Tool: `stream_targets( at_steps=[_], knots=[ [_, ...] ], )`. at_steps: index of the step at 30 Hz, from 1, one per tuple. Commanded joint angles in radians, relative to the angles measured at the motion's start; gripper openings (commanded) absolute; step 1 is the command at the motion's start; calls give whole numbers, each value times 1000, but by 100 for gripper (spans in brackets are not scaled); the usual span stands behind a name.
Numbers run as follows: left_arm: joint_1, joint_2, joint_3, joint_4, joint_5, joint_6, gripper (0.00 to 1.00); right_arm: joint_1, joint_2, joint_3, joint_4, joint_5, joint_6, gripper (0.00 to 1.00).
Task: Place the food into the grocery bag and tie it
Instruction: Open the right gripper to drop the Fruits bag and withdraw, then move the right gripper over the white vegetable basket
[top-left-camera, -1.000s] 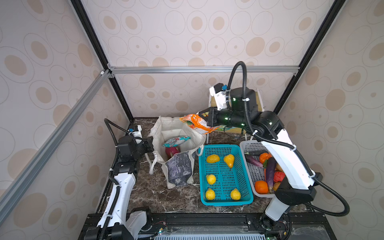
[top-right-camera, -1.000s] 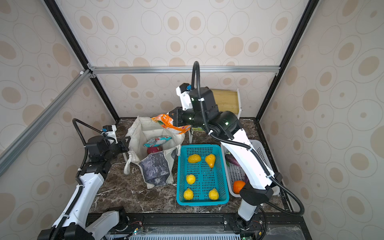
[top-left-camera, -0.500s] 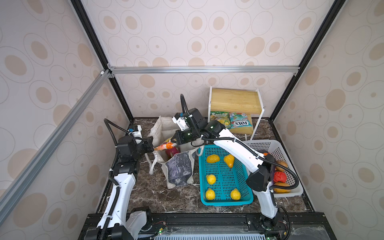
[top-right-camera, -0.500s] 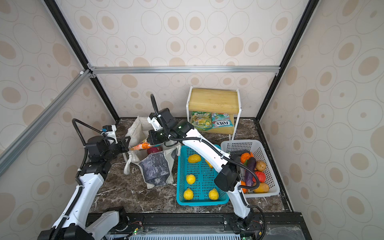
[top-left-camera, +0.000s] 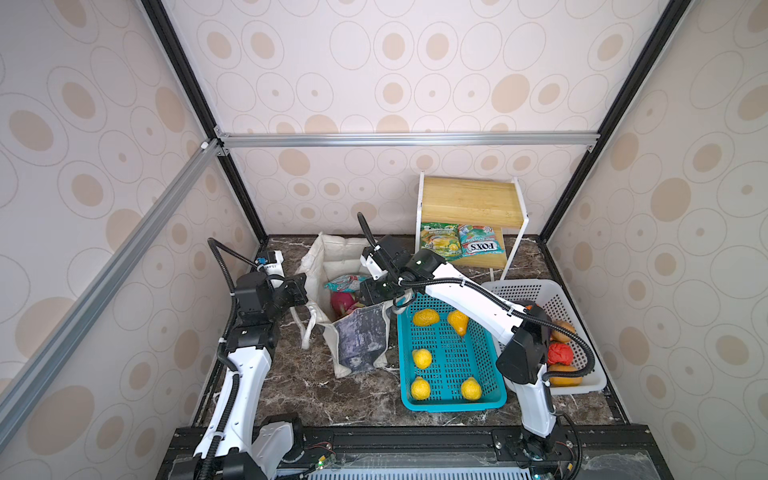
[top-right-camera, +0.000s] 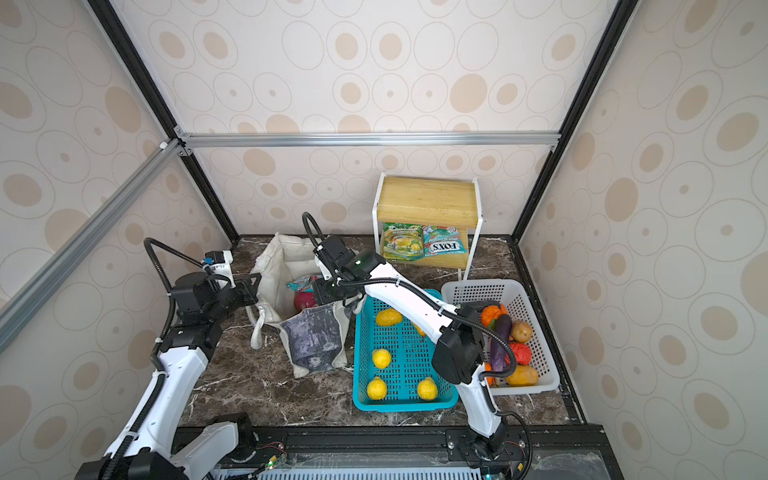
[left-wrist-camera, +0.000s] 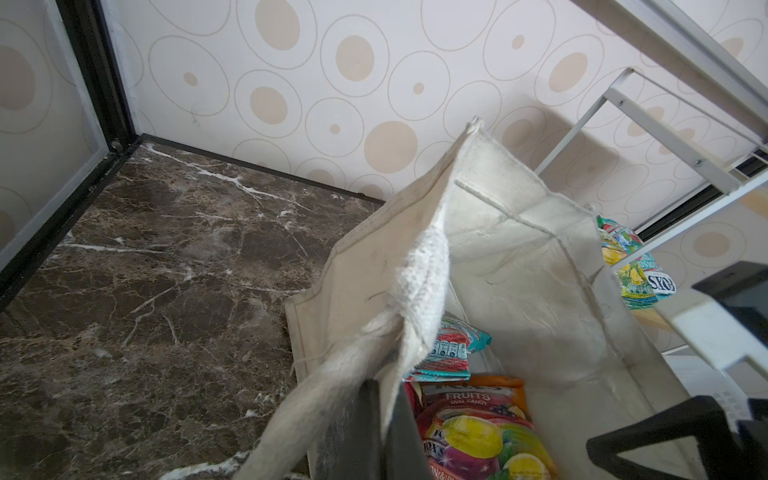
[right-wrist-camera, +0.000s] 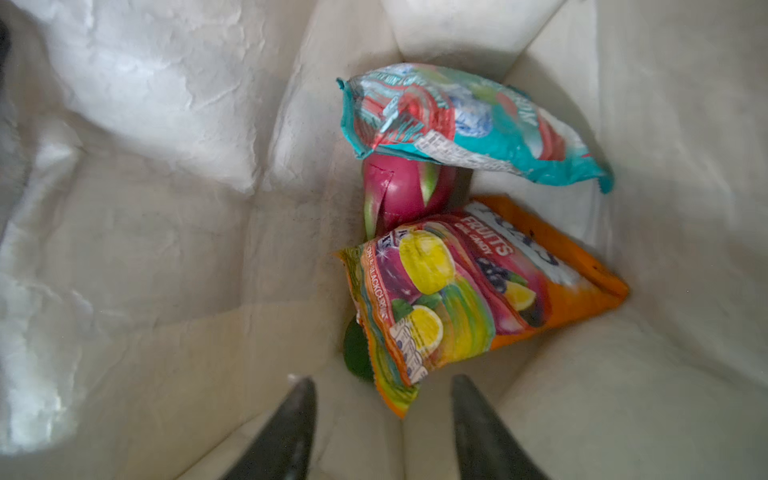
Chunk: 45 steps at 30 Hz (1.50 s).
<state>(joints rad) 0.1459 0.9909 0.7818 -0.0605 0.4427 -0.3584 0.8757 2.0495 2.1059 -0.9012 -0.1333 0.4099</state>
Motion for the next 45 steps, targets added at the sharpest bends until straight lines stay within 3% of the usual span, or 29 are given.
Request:
stream_targets(
  at_steps=[1, 3, 5, 12, 17, 19, 21, 25, 26, 35, 39, 45],
  knots=[
    [5, -24, 7, 51, 2, -5, 0, 4, -124, 32, -23, 87, -7, 71],
    [6, -26, 7, 50, -2, -2, 0, 3, -176, 2, -3, 171, 13, 82],
    [5, -24, 7, 48, -3, -2, 0, -10, -220, -38, 7, 256, 39, 100],
    [6, -24, 5, 48, -4, -3, 0, -129, -309, -267, 87, 233, 141, 100],
    [6, -29, 6, 49, -10, -1, 0, -185, -312, -425, 231, 105, 209, 98],
    [6, -28, 5, 50, -13, -2, 0, -195, -297, -454, 271, 72, 227, 92],
    [6, -23, 6, 52, -13, -3, 0, -196, -278, -460, 296, 43, 231, 75],
    [6, -5, 29, 53, 9, -21, 0, -185, -265, -418, 321, -25, 223, 6],
    [5, 3, 52, 37, 19, -30, 0, -173, -273, -402, 318, -10, 215, 0],
    [6, 40, 383, -81, 43, -85, 0, -93, -339, -192, 258, 44, 169, 0],
    [6, 52, 390, -54, 101, -127, 0, -69, -350, -159, 264, 59, 169, 0],
    [5, 45, 386, -54, 97, -113, 0, -37, -344, -90, 216, 100, 147, 0]
  ],
)
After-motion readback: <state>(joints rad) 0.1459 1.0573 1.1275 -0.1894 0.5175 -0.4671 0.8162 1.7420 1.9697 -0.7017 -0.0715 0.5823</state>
